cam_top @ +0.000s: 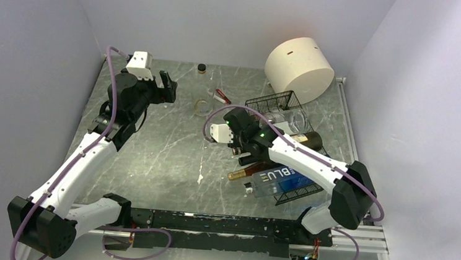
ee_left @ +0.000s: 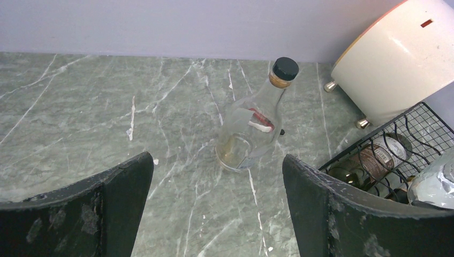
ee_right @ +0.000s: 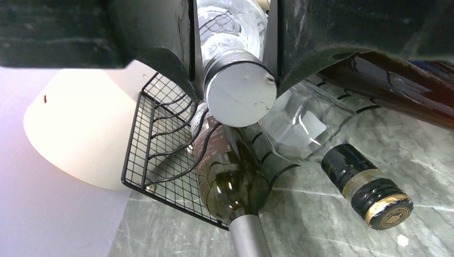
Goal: Take the wine bottle off the wine rack
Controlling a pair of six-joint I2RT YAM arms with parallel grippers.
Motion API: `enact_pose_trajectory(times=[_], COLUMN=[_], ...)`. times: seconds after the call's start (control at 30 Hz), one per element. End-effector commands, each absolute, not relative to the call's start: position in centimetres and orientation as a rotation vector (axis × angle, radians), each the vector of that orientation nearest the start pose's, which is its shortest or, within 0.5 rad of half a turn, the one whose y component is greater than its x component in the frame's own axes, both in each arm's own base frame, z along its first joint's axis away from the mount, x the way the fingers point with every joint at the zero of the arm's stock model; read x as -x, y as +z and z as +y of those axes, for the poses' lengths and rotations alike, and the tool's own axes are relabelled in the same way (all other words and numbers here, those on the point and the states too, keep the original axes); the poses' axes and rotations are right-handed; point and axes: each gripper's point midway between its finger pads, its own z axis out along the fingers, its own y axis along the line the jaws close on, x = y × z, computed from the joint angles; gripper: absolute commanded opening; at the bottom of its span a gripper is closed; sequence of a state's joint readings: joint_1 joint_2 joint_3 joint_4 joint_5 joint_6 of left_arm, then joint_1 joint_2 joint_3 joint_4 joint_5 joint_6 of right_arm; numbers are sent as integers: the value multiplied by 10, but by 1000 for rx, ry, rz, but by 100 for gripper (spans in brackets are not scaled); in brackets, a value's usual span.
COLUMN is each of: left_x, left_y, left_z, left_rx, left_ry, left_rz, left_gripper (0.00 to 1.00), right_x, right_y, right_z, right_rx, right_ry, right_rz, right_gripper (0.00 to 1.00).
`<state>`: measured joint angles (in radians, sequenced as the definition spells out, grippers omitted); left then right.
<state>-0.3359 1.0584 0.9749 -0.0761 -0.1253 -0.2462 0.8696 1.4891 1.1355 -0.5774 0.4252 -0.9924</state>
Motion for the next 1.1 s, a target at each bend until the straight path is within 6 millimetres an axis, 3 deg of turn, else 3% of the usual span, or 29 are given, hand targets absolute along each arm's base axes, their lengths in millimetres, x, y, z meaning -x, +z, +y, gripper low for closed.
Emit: enact_pose_trajectory(times=[0.0, 0.13, 0.2, 0.37, 0.6, 0.73, 1.07], left_x=[-363, -364, -364, -365, -370, -376, -365], left_y=[322, 319, 319, 317, 305, 297, 319], left_z=[-116, -116, -116, -114, -105, -102, -91], left_rx=[7, 8, 8, 12, 34, 40, 53], left_ry=[-325, -324, -324, -313, -251, -210, -182], left_rz=[1699, 1706, 1707, 1709, 1715, 1752, 1685], left_gripper=[94, 94, 94, 94, 94, 94, 94], right_x=[-312, -312, -312, -317, -311, -306, -295], right_y=[183, 206, 221, 251, 312, 328, 380], right_z=[210, 213, 216, 211, 216, 217, 232], right_rx=[1797, 1705, 1650, 1509, 1215, 1099, 918], right_ry=[-556, -530, -507, -529, -384, -306, -70], right_rz=[1599, 1569, 1549, 1526, 1408, 1361, 1333], right_gripper=[22, 11, 0, 0, 0, 0, 0])
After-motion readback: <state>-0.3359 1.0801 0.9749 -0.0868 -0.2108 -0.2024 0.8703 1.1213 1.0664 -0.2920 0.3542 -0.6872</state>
